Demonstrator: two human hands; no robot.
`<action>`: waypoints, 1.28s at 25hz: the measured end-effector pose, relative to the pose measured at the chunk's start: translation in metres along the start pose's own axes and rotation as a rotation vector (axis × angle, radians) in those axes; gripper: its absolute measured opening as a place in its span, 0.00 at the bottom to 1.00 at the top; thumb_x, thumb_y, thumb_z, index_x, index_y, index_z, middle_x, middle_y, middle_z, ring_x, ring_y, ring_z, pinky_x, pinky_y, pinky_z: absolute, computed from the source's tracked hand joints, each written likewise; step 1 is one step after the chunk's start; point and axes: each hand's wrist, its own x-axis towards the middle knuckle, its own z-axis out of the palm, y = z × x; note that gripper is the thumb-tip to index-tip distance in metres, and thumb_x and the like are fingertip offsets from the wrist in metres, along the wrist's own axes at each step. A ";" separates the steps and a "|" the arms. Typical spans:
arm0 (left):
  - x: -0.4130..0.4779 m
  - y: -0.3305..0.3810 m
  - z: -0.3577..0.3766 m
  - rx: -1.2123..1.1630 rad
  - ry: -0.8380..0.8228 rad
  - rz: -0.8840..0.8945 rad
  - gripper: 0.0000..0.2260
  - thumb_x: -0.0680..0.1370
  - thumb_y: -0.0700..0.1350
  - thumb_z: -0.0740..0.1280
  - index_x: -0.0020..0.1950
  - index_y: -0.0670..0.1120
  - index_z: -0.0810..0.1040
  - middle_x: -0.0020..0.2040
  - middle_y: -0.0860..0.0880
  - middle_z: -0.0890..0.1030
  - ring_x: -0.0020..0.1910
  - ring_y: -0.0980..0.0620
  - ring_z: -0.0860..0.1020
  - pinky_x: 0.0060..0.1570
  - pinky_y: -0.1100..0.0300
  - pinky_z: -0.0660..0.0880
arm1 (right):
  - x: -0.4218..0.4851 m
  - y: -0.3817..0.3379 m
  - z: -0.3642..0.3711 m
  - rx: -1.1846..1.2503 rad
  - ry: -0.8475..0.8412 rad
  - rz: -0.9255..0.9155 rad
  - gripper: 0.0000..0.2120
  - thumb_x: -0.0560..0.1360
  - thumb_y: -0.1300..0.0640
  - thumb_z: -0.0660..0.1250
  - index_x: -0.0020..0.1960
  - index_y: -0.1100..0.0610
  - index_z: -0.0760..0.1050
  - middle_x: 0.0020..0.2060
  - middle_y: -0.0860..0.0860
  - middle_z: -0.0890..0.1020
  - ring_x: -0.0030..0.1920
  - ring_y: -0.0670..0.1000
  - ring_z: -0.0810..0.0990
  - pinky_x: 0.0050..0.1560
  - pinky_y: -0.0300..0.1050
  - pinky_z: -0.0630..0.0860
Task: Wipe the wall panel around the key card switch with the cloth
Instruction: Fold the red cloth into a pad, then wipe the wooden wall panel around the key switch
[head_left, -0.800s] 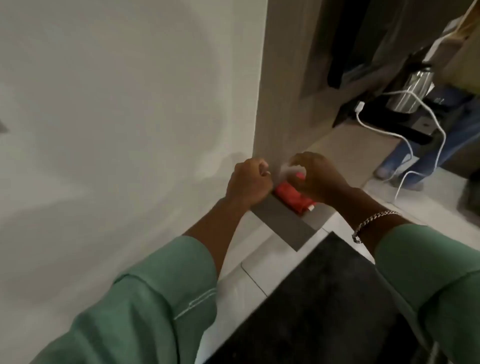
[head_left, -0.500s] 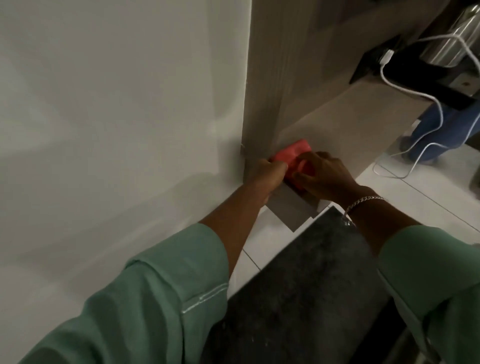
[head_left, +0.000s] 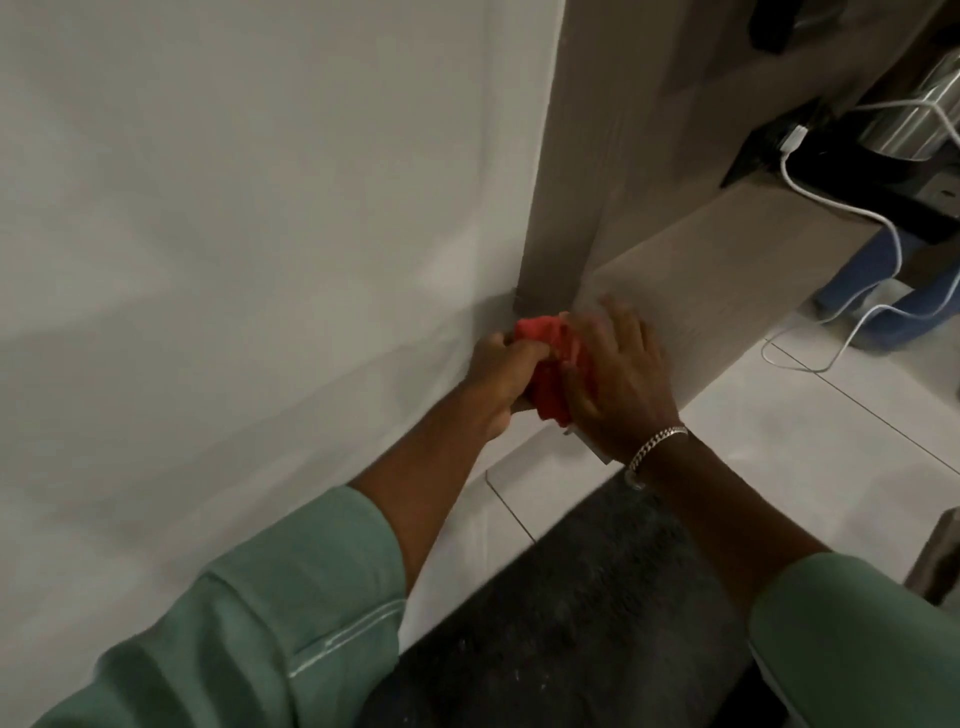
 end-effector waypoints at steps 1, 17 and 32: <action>-0.012 0.010 -0.014 0.036 0.005 0.035 0.22 0.74 0.42 0.70 0.67 0.45 0.72 0.60 0.42 0.79 0.57 0.41 0.78 0.56 0.41 0.80 | 0.000 -0.020 -0.002 0.002 0.025 -0.057 0.25 0.79 0.46 0.55 0.74 0.51 0.66 0.77 0.60 0.64 0.77 0.65 0.62 0.76 0.64 0.62; -0.373 0.139 -0.265 0.027 0.133 0.694 0.18 0.67 0.35 0.61 0.55 0.44 0.78 0.38 0.50 0.81 0.37 0.55 0.79 0.37 0.62 0.76 | -0.060 -0.410 -0.085 0.354 0.538 -0.675 0.35 0.67 0.51 0.73 0.73 0.53 0.69 0.67 0.59 0.77 0.63 0.62 0.78 0.66 0.47 0.71; -0.480 0.157 -0.520 1.463 1.510 1.231 0.31 0.74 0.42 0.59 0.77 0.37 0.60 0.79 0.36 0.58 0.79 0.38 0.52 0.77 0.41 0.45 | -0.052 -0.596 -0.056 0.279 0.841 -0.795 0.27 0.80 0.42 0.55 0.76 0.48 0.61 0.77 0.58 0.67 0.79 0.63 0.60 0.72 0.68 0.67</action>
